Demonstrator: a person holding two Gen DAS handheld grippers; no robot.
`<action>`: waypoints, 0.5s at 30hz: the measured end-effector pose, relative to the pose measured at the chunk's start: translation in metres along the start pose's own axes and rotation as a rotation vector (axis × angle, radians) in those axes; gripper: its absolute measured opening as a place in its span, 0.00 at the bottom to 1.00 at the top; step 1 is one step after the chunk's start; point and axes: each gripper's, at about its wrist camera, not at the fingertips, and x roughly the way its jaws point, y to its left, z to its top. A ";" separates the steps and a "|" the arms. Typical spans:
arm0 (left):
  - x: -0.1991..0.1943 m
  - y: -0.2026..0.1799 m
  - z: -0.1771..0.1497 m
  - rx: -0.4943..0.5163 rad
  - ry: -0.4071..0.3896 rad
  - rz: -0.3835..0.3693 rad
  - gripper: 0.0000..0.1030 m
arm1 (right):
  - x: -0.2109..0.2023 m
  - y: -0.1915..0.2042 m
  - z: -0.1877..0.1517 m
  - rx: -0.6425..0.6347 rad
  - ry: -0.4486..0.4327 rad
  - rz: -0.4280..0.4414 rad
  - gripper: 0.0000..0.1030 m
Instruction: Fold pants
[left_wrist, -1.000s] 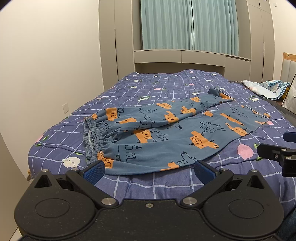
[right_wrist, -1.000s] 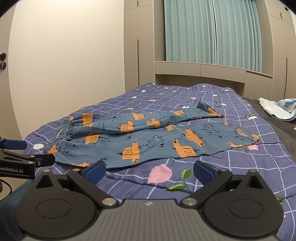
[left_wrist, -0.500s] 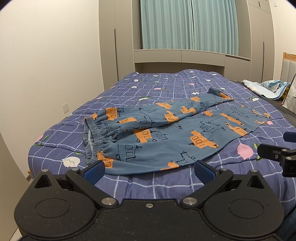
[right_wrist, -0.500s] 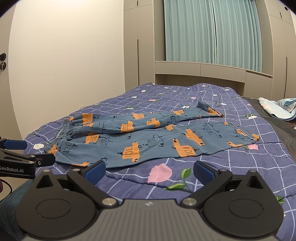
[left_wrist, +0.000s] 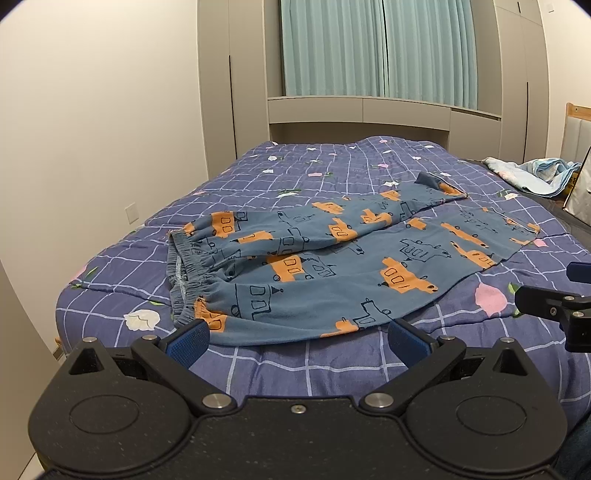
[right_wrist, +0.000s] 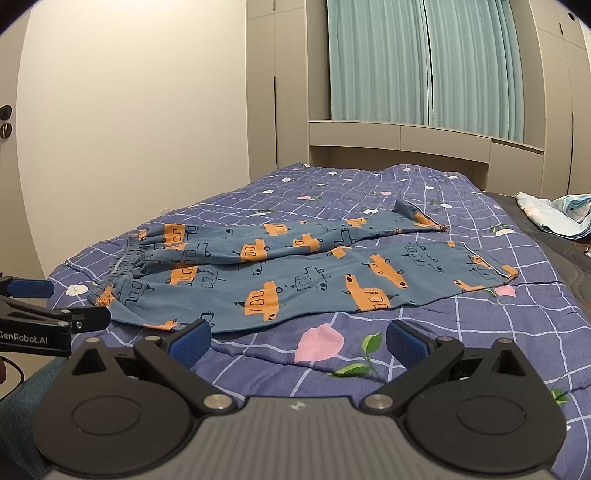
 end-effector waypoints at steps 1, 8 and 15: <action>0.001 0.000 -0.001 -0.001 0.003 0.000 1.00 | 0.000 0.000 0.000 0.000 0.000 0.000 1.00; 0.008 0.000 -0.001 -0.013 0.044 -0.001 1.00 | 0.001 0.000 -0.005 0.005 0.010 -0.003 1.00; 0.017 0.004 0.001 -0.027 0.076 0.003 1.00 | 0.007 -0.002 0.000 0.004 0.051 0.013 1.00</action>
